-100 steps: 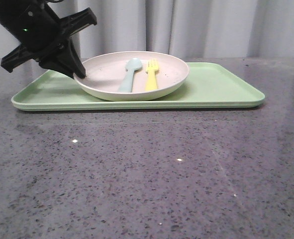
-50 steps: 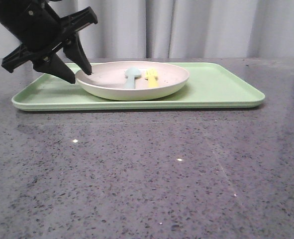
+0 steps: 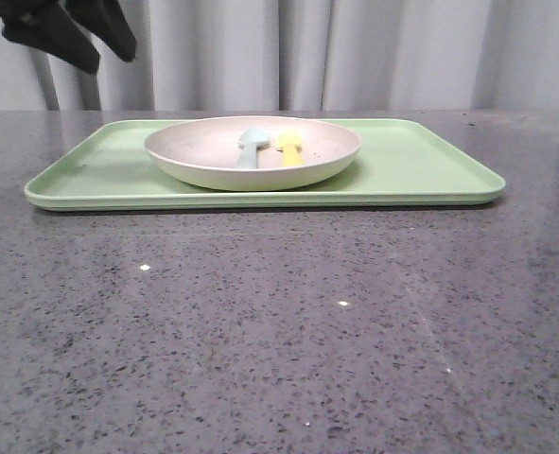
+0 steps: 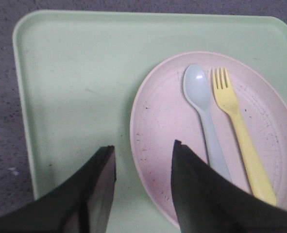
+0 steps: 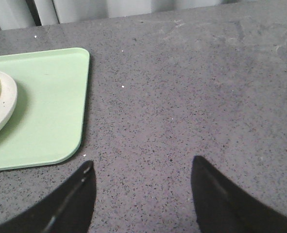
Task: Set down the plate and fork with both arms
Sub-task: 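Open the left gripper and raise it away from the plate, then lower the right gripper onto the yellow fork and grasp it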
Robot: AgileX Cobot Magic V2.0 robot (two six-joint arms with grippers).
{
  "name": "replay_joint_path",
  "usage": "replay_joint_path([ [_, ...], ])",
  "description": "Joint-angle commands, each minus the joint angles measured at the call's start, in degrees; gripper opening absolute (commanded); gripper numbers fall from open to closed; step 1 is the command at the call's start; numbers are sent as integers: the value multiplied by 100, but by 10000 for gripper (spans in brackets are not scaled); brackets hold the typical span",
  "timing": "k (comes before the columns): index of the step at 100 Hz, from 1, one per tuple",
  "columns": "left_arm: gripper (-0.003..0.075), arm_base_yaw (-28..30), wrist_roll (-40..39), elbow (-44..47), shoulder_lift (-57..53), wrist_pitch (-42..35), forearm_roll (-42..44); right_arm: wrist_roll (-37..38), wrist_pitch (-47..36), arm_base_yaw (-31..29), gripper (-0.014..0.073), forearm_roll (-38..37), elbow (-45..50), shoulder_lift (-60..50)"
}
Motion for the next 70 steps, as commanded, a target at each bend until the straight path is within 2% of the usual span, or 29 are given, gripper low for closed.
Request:
replay_joint_path([
  [1,275,-27,-62,-114,-633,-69,397,-1,-226,70,446,-10,-357,189],
  [21,226,-27,-72,459,-1603,-71,835,-13,353,261,446,-15,-958,782],
  [34,221,-19,-255,1013,-2318,-71,1214,-126,637,450,446,-15,-1400,1237],
  [46,221,172,-626,1547,-2996,-71,1531,-173,838,720,446,-11,-1799,1682],
  [70,221,704,-625,2439,-4336,67,1531,-185,1076,1247,446,-11,-2676,2656],
])
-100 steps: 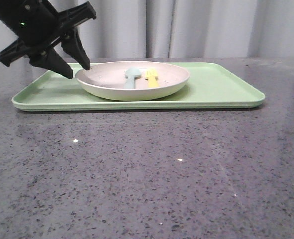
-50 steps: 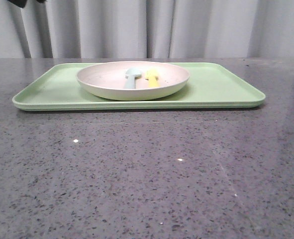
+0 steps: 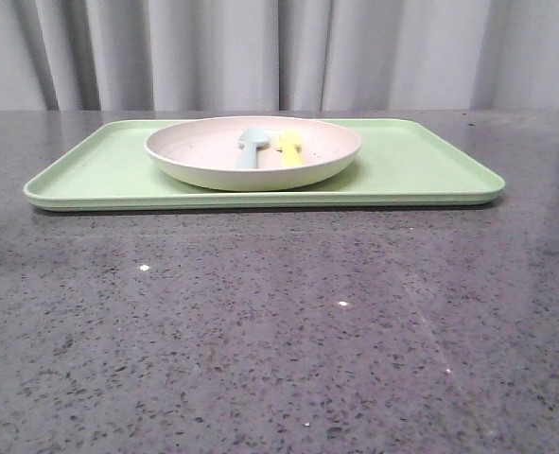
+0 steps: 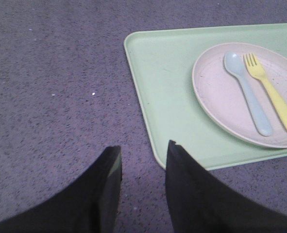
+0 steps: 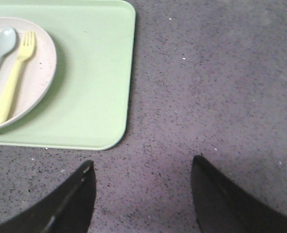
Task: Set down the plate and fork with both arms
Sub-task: 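Lower the right gripper onto the yellow fork and grasp it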
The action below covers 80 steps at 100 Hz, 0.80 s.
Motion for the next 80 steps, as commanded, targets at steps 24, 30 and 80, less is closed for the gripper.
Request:
replay_joint_path([
  [24,221,518,-69,633,-1320,-122,-9,-81,51,586,446,-13,-1460,1287],
  [30,221,518,-69,698,-1431,-122,-9,-81,178,653,446,-13,-1730,1556],
  [80,221,518,-69,770,-1496,-44,-9,124,1822,1385,446,42,-4740,4190],
])
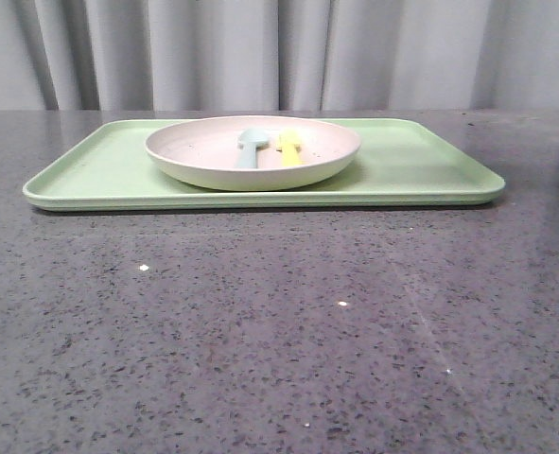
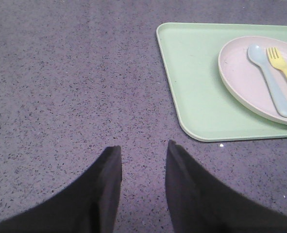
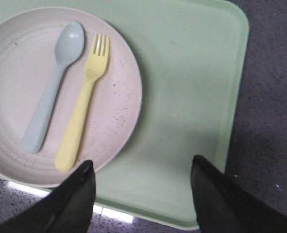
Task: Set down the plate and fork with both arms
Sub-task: 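Lower the right gripper onto the yellow fork and grasp it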
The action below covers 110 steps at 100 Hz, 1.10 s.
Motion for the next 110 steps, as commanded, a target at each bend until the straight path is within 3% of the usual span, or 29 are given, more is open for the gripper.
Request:
replay_joint_path([
  [1,221,11,-48,-141,2,-369,-9,95,134,139,446,-47,-685,186],
  [38,221,11,-48,-141,2,-379,18,679,763,532,446,-47,-2024,1720],
  [110,221,11,-48,-141,2,-390,31,915,741,544,444,221,-2044,2374],
])
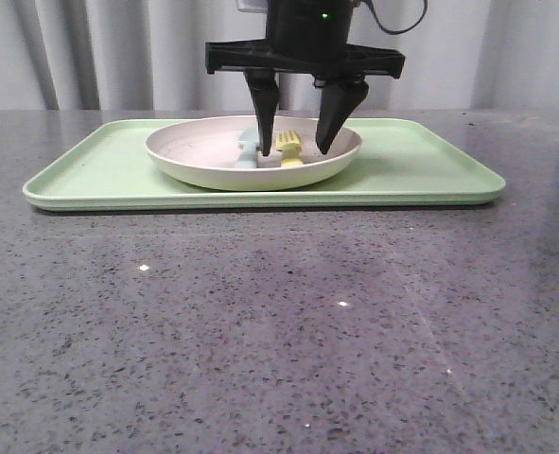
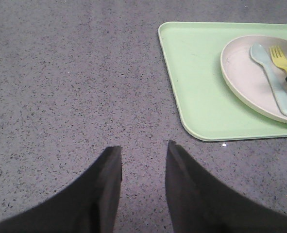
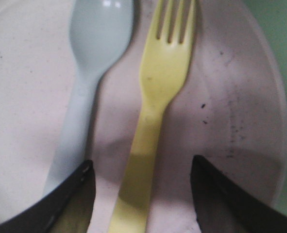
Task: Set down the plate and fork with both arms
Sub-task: 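Lower the right gripper onto the yellow fork and grasp it, then lift the fork out of the plate and set it on the tray beside the plate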
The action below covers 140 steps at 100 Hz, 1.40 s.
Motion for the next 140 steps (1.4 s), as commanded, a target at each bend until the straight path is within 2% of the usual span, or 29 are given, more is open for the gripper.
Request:
replay_joint_path([
  [1,221,11,-48,-151,2,-395,-18,7,78,-2,444,12,-182,-284],
  [17,221,11,-48,-151,2,-395,-18,7,109,-2,414,12,-182,-225],
  [41,221,11,-48,-151,2,-395,-18,7,155,-2,164,1,-182,-192],
  [56,221,11,-48,-151,2,-395,-18,7,155,-2,67,-81,-182,-192],
  [95,221,11,-48,-151,2,-395,-18,7,221,-2,64,-75,-189,-192],
  [140,221,11,-48,-151,2,-395,-18,-67,580,-10,64,-227,-1007,-313],
])
